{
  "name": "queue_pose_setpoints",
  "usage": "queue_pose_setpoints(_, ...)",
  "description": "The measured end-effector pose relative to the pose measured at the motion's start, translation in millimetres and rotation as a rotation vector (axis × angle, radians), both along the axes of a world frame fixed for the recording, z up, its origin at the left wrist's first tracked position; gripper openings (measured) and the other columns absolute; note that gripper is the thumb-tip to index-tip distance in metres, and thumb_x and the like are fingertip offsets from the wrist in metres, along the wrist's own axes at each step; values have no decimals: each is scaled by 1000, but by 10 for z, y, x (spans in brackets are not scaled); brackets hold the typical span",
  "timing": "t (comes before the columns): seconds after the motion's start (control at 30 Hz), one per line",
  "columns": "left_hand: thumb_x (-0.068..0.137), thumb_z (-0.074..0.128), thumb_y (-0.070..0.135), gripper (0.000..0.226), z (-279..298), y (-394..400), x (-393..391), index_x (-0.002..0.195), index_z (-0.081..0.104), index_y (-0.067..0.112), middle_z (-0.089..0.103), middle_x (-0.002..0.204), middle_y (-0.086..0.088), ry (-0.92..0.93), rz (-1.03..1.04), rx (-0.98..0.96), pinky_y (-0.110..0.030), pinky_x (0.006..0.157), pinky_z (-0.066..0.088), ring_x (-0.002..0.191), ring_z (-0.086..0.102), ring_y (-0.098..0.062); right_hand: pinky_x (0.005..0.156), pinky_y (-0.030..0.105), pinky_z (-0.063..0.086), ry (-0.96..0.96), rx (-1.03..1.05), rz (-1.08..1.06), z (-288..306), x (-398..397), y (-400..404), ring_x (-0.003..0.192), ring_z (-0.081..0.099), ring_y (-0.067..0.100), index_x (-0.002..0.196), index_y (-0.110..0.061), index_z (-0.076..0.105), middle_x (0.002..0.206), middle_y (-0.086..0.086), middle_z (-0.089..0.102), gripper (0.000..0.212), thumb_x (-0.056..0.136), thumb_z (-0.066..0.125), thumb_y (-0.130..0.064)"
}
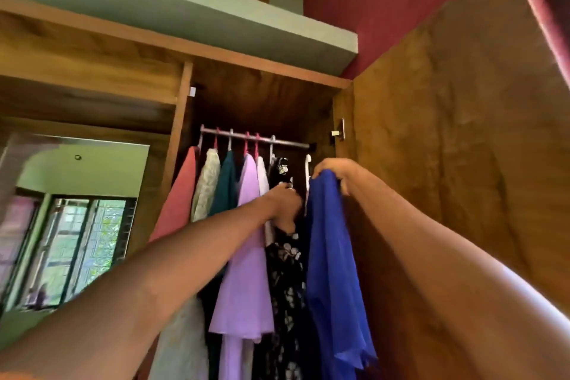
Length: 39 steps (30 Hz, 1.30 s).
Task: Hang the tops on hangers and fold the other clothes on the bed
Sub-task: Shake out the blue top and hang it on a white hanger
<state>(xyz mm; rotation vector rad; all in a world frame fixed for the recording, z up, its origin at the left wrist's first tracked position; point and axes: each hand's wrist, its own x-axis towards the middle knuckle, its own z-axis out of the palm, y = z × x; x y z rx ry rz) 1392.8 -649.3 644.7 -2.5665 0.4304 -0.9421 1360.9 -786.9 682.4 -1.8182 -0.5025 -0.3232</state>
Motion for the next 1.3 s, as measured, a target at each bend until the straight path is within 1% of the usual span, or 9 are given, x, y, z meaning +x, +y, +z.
queue_pose_setpoints(0.1, 66, 38, 50, 56, 232, 48, -27, 81, 68, 4, 67, 90, -16, -109, -249, -116, -33, 73, 44, 87, 62, -33, 47, 18, 44, -39, 91, 46, 205, 343, 98, 60, 46, 17, 68, -9, 49, 50, 4, 54, 22, 89, 48, -1)
queue_pose_setpoints(0.27, 80, 47, 17, 23, 803, 333, 131, 86, 67, 7, 66, 99, -17, -503, -254, -459, -36, 77, 46, 98, 61, -36, 42, 19, 42, -116, 156, 15, 394, 853, 215, 51, 50, 16, 60, -7, 53, 56, 5, 51, 27, 86, 51, 0)
queue_pose_setpoints(0.4, 84, 46, 40, 44, 1092, 451, 434, 115, 63, 13, 58, 127, -17, -242, -21, -505, -39, 101, 40, 119, 51, -34, 37, 19, 40, -94, 65, 4, 547, 1319, 354, 22, 44, 11, 36, -6, 52, 28, 2, 46, 54, 89, 45, -2)
queue_pose_setpoints(0.47, 86, 41, 55, 60, 1133, 416, 548, 132, 52, 18, 46, 141, -14, -119, 42, -494, -45, 112, 27, 130, 40, -34, 28, 13, 32, -91, 21, -20, 618, 1481, 414, 19, 39, 9, 50, -5, 49, 26, 0, 42, 44, 93, 41, -5)
queue_pose_setpoints(0.6, 102, 26, 38, 51, 1111, 239, 503, 146, 28, 12, 34, 148, -5, 164, -26, -454, -22, 101, 30, 135, 34, -23, 46, 24, 39, -171, 13, -52, 869, 1744, 484, 20, 39, 5, 52, -13, 52, 42, 2, 47, 46, 95, 38, -5)
queue_pose_setpoints(0.7, 102, 17, 42, 56, 1094, 183, 520, 148, 24, 11, 28, 152, -8, 152, -50, -454, -22, 101, 27, 139, 29, -23, 50, 25, 36, -206, -89, -49, 1068, 1939, 470, 20, 40, 9, 30, -9, 53, 32, 4, 46, 68, 94, 32, -2)
queue_pose_setpoints(0.87, 102, 22, 42, 57, 1142, 194, 618, 148, 20, 9, 23, 155, -6, 181, -114, -460, -23, 109, 18, 143, 20, -19, 45, 24, 39, -241, -70, -77, 1149, 1911, 466, 20, 41, 9, 66, -5, 42, 26, 0, 43, 29, 95, 35, -5)
queue_pose_setpoints(1.13, 101, 31, 30, 49, 1131, 189, 605, 145, 29, 8, 29, 151, -9, 203, -73, -484, -17, 103, 20, 139, 25, -20, 23, 9, 21, -176, 42, -56, 1098, 1790, 532, 14, 32, 11, 57, -9, 36, 22, 2, 33, 37, 94, 35, -5)
queue_pose_setpoints(1.3, 94, 37, 38, 55, 1082, 204, 488, 142, 33, 10, 33, 148, -8, 278, -73, -537, -30, 111, 17, 137, 28, -22, 40, 22, 36, -215, 95, -43, 1150, 1645, 596, 37, 41, 16, 55, -9, 36, 56, 8, 38, 34, 88, 40, -3)
